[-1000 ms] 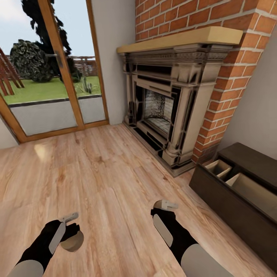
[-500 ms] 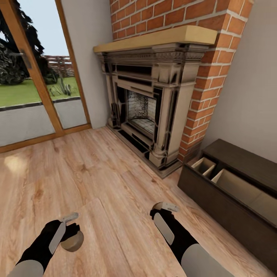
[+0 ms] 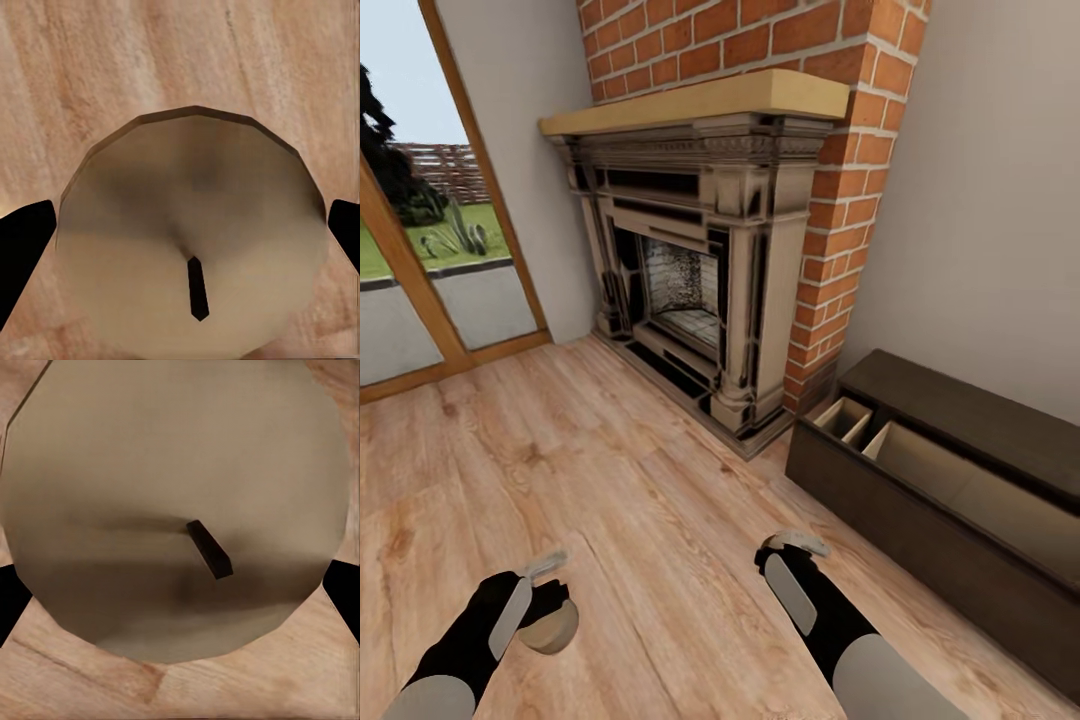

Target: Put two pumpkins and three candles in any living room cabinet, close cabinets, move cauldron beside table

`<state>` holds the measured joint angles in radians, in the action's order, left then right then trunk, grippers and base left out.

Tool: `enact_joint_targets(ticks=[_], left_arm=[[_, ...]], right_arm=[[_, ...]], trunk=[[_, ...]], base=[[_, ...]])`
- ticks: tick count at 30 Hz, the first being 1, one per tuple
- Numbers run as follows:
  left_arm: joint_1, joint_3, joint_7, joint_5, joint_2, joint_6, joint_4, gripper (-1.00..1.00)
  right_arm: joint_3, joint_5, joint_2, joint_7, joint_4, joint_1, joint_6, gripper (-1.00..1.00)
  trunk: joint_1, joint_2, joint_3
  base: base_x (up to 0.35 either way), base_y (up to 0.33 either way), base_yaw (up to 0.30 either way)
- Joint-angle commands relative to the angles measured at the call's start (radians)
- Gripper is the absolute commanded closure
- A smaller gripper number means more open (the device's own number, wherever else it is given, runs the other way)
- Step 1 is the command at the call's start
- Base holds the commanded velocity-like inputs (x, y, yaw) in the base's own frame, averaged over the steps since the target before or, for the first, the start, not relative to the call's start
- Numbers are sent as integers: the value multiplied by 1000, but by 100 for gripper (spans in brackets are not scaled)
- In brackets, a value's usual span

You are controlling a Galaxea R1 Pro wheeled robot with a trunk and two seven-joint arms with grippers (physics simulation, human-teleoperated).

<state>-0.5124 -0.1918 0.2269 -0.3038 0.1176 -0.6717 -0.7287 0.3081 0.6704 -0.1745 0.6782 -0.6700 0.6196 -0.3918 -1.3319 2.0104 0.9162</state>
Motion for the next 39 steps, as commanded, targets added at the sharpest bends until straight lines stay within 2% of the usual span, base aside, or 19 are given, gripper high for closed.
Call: enact_joint_targets(ticks=[1, 13, 22, 39], left_arm=[[0, 0, 0, 0, 0, 0, 0, 100], [0, 0, 1, 2, -1, -1, 0, 100], [0, 0, 1, 3, -1, 0, 0, 100], [0, 2, 2, 3, -3, 0, 1, 100]], right_arm=[[-2, -2, 0, 1, 4, 0, 0, 100], [-5, -2, 0, 1, 11, 0, 1, 100], [-44, -2, 0, 1, 22, 0, 4, 100], [-62, -3, 0, 1, 33, 0, 7, 100]], trunk=[[4, -7, -3], [50, -91, -41], [84, -154, -69], [150, -273, -122]], base=[[0, 0, -281], [0, 0, -281], [0, 0, -281], [0, 0, -281]])
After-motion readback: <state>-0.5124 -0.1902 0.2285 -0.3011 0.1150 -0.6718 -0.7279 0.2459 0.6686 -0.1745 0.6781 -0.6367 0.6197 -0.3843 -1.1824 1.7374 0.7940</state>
